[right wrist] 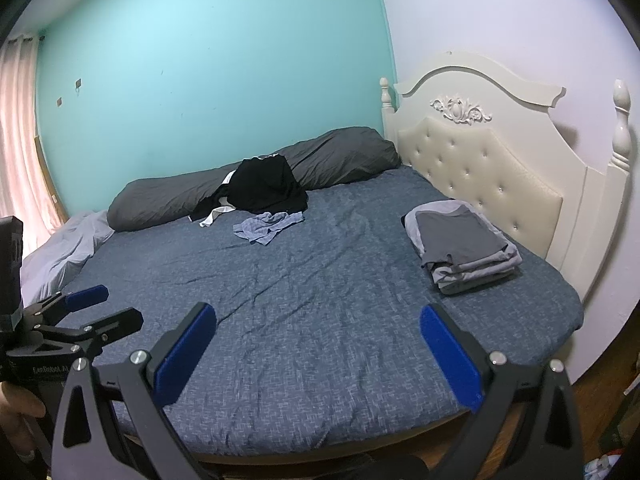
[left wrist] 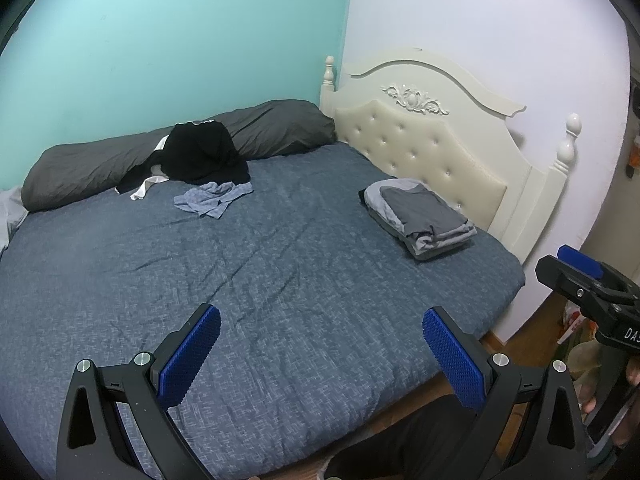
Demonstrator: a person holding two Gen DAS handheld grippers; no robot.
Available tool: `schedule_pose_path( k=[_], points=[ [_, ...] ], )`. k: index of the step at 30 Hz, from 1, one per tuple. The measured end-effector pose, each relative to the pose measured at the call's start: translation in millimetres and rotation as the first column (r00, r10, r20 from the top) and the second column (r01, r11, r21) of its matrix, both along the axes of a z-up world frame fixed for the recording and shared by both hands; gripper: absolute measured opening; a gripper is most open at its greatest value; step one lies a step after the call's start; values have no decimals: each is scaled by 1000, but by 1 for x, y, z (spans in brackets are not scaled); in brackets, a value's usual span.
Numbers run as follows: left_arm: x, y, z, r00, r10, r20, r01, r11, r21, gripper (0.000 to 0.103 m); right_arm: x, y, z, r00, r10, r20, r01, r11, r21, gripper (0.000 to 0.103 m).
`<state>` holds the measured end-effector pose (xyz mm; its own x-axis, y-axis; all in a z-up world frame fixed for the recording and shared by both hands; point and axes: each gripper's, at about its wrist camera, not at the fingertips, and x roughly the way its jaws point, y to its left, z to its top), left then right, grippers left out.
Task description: Fold clothes
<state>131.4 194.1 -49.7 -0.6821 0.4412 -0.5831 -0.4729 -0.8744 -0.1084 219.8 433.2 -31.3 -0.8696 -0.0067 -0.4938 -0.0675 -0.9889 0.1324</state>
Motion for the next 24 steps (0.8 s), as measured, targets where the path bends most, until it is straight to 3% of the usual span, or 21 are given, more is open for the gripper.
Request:
schedule_pose_path(
  k=[24],
  points=[
    [-5, 2, -2, 1000, -5, 11, 5, 1000, -2, 103, 3, 11, -9, 999, -42, 27, 42, 999, -5, 103]
  ],
)
